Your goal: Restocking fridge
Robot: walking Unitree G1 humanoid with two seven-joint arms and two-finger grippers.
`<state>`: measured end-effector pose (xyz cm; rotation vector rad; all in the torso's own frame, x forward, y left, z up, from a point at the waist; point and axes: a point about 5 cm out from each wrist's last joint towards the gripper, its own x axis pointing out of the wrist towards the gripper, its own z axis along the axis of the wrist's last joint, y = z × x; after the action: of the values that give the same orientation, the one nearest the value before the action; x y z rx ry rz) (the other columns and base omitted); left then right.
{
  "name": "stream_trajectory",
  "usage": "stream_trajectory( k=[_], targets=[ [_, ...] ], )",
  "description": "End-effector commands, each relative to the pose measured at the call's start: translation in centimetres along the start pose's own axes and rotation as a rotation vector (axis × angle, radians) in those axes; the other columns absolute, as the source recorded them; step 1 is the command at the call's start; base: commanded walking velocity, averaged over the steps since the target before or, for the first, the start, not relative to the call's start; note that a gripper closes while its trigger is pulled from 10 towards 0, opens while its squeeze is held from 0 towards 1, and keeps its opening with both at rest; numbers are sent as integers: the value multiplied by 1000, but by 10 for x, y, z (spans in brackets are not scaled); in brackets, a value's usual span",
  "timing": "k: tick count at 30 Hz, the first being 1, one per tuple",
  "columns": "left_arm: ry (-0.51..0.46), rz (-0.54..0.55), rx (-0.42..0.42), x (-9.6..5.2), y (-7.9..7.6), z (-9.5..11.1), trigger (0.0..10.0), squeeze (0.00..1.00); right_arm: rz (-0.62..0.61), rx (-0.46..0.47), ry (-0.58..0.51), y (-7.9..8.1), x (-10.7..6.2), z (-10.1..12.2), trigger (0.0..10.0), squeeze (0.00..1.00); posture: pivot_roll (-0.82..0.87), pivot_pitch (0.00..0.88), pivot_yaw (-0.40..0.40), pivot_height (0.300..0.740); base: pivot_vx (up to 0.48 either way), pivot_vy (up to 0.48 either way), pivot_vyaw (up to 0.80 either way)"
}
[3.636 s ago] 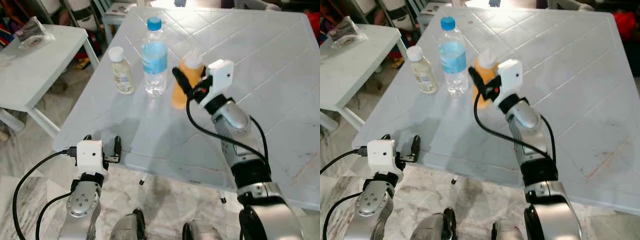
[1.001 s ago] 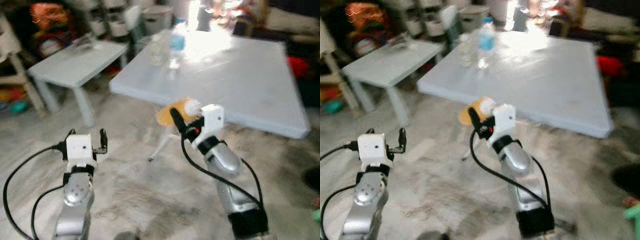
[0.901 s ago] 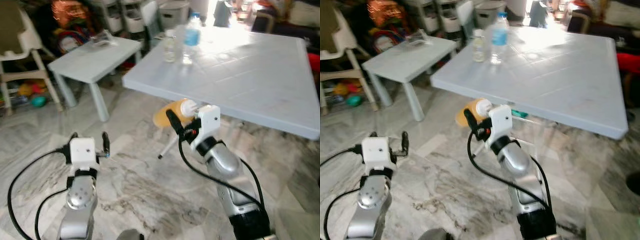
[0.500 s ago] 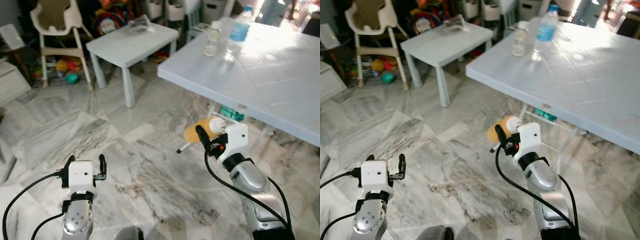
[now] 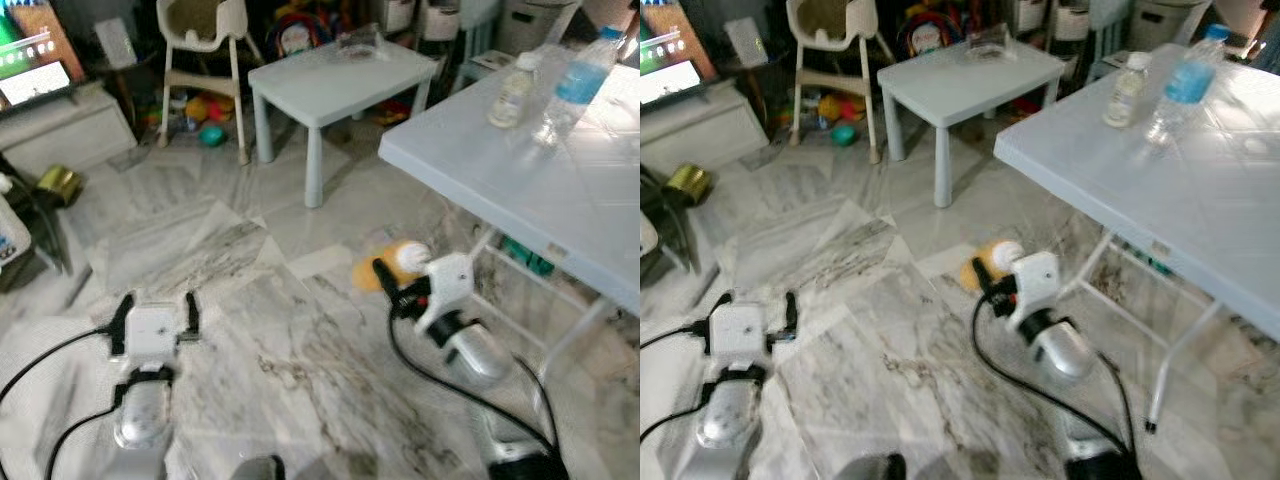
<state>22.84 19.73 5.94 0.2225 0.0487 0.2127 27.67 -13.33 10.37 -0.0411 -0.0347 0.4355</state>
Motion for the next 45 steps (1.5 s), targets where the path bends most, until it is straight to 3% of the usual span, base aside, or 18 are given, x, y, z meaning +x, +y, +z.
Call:
stream_trajectory(
  k=[1, 6, 12, 14, 15, 18, 21, 27, 31, 36, 42, 45],
  targets=[
    [0, -20, -10, -1, -4, 0, 10000, 0, -24, -20, -19, -5, 1, 4, 10000, 0, -35, 16, 31, 740, 0, 0, 700],
    [-6, -34, -18, 0, -7, 1, 10000, 0, -45, -29, -34, -10, 4, 7, 10000, 0, -35, 13, 29, 740, 0, 0, 700],
    [58, -34, 12, -23, 19, -19, 10000, 0, -113, -71, -16, -24, -6, 2, 10000, 0, -46, 14, 31, 740, 0, 0, 698],
    [67, -70, -37, -27, 18, -20, 10000, 0, -116, -66, -9, -24, -10, 0, 10000, 0, -45, 14, 30, 740, 0, 0, 700],
    [50, -127, -78, -31, 13, -16, 10000, 0, -132, 9, -8, -24, -15, -3, 10000, 0, -42, 14, 29, 740, 0, 0, 694],
    [41, -160, -67, -34, 9, -13, 10000, 0, -146, 50, 8, -25, -22, -6, 10000, 0, -39, 17, 24, 740, 0, 0, 696],
    [70, -146, -33, -37, 10, -23, 10000, 0, -128, 5, 28, -25, -31, -11, 10000, 0, -46, 22, 24, 740, 0, 0, 698],
    [93, -104, 8, -32, 13, -37, 10000, 0, -196, -15, 23, -33, -22, -13, 10000, 0, -59, 42, 34, 740, 0, 0, 698],
    [31, -118, 8, -17, 9, -19, 10000, 0, -201, -7, -7, -33, -11, -6, 10000, 0, -41, 53, 29, 740, 0, 0, 698],
    [-42, -85, -16, -3, 10, 1, 10000, 0, -181, -13, -16, -28, -9, -3, 10000, 0, -43, 77, 14, 740, 0, 0, 700],
    [-24, -123, -25, -8, -2, -3, 10000, 0, -162, -18, -23, -20, -10, -3, 10000, 0, -69, 82, 31, 740, 0, 0, 700],
    [-3, -154, -25, -6, -12, -7, 10000, 0, -214, -4, -3, -26, -10, -11, 10000, 0, -75, 85, 56, 740, 0, 0, 700]
  ],
)
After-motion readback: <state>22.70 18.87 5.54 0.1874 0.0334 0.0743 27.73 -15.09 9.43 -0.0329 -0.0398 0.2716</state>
